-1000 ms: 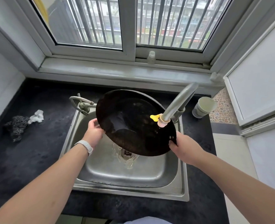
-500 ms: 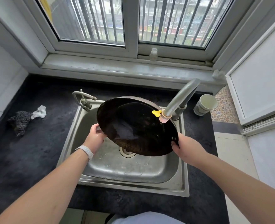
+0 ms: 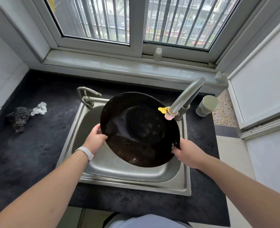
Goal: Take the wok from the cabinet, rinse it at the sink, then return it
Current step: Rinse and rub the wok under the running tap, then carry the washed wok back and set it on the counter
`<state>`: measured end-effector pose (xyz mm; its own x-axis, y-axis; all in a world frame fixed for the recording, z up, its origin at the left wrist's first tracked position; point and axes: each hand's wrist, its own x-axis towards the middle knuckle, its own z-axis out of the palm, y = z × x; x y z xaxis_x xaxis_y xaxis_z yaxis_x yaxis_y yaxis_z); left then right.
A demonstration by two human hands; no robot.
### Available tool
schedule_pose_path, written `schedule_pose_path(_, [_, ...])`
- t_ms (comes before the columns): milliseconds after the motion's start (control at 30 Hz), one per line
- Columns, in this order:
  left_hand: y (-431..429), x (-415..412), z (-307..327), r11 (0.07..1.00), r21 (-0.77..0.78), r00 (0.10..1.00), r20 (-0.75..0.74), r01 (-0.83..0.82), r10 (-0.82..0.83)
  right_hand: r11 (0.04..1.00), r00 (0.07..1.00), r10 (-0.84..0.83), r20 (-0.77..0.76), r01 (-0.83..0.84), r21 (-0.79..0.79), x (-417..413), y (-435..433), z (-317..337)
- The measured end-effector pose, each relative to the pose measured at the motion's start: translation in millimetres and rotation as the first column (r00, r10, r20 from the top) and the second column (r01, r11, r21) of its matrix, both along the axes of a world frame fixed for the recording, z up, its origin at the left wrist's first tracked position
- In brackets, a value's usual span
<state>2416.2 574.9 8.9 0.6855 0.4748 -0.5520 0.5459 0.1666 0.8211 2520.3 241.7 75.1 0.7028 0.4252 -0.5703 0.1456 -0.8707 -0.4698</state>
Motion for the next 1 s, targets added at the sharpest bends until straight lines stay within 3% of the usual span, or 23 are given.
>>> schedule_pose_path(100, [10,0,8,0.996,0.082,0.999,0.034,0.034,-0.037,0.988,0.97,-0.128,-0.208,0.142,0.057,-4,2,10])
schedule_pose_path(200, [19,-4,13,0.987,0.152,0.997,0.046,0.046,-0.054,0.985,0.938,-0.141,-0.316,0.166,0.053,-13,4,23])
schedule_pose_path(567, [16,-67,15,0.989,0.149,0.988,0.154,-0.021,-0.003,0.967,0.877,-0.199,-0.438,0.248,0.059,-64,7,13])
schedule_pose_path(800, [0,-110,12,0.993,-0.045,0.983,0.147,-0.108,0.114,0.968,0.875,-0.187,-0.447,0.241,0.067,-87,19,9])
schedule_pose_path(1000, [-33,-149,12,0.901,-0.336,0.955,0.015,-0.275,0.296,0.978,0.884,-0.094,-0.457,0.168,0.123,-98,20,8])
